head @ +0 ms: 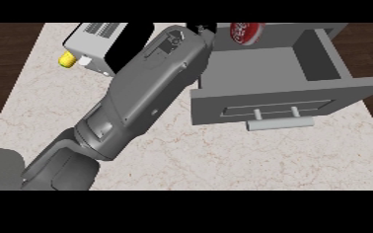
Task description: Pick up the can, place it into the drawer and close the drawer
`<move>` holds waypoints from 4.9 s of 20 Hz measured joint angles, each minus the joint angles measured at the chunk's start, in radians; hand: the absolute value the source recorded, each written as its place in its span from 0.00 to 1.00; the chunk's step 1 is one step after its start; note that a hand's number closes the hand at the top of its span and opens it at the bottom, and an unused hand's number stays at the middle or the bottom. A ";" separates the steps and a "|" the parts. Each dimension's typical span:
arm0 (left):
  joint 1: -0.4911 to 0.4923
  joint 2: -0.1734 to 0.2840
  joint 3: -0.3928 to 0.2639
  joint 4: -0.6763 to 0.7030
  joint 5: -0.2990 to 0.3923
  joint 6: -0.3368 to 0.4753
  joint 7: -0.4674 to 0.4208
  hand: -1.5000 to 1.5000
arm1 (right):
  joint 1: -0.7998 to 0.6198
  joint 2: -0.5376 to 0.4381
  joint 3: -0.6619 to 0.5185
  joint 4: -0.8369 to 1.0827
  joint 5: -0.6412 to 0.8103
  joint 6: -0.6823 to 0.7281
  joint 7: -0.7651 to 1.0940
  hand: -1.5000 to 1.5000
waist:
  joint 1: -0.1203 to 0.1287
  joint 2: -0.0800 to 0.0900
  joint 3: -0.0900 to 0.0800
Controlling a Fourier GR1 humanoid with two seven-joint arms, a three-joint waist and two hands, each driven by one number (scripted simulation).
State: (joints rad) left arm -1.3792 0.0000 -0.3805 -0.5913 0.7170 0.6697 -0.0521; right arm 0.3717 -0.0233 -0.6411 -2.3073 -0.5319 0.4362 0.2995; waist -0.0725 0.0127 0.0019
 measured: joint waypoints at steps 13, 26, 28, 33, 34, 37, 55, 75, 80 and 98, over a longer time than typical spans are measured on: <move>-0.010 0.000 -0.169 0.094 0.141 0.062 -0.049 0.00 | -0.021 -0.025 -0.012 0.003 -0.010 -0.006 0.024 0.00 | -0.014 0.004 0.000; -0.022 0.000 -0.228 0.137 0.241 0.122 -0.102 0.00 | -0.030 -0.021 -0.018 0.006 -0.014 0.006 0.020 0.00 | -0.024 0.007 0.000; -0.013 0.000 -0.233 0.138 0.255 0.124 -0.127 0.00 | -0.039 -0.022 -0.015 0.007 -0.004 0.012 0.010 0.00 | -0.025 0.008 0.000; -0.007 0.000 -0.231 0.123 0.285 0.115 -0.165 0.00 | -0.070 -0.057 -0.042 -0.031 0.119 0.053 -0.082 0.00 | -0.015 0.007 0.000; 0.000 0.000 -0.232 0.113 0.292 0.119 -0.179 0.00 | -0.079 -0.065 -0.040 -0.035 0.138 0.064 -0.102 0.00 | -0.013 0.007 0.000; -0.017 0.000 -0.226 0.113 0.309 0.113 -0.198 0.00 | -0.111 -0.068 -0.010 -0.051 0.203 0.079 -0.144 0.00 | -0.006 0.007 0.000; -0.056 0.000 -0.205 0.108 0.341 0.115 -0.221 0.00 | -0.406 -0.076 0.413 0.033 1.007 -0.029 -0.244 0.00 | 0.068 -0.001 -0.002; 0.022 0.153 -0.213 -0.044 0.243 0.135 -0.069 0.00 | -0.837 -0.130 0.683 0.824 1.604 -0.375 -0.383 0.00 | 0.109 -0.011 -0.002; 0.073 0.200 -0.209 -0.117 0.217 0.145 -0.036 0.00 | -0.926 -0.103 0.677 1.065 1.682 -0.506 -0.387 0.00 | 0.110 -0.010 -0.002; 0.192 0.368 -0.202 -0.392 0.147 0.170 0.108 0.00 | -1.244 -0.135 0.549 1.707 1.813 -0.941 -0.442 0.00 | 0.138 -0.015 -0.015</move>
State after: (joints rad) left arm -1.1868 0.3682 -0.5827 -0.9837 0.8644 0.8400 0.0558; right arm -0.8727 -0.1580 -0.0919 -0.6002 1.2808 -0.5045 -0.1427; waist 0.0659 -0.0018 -0.0132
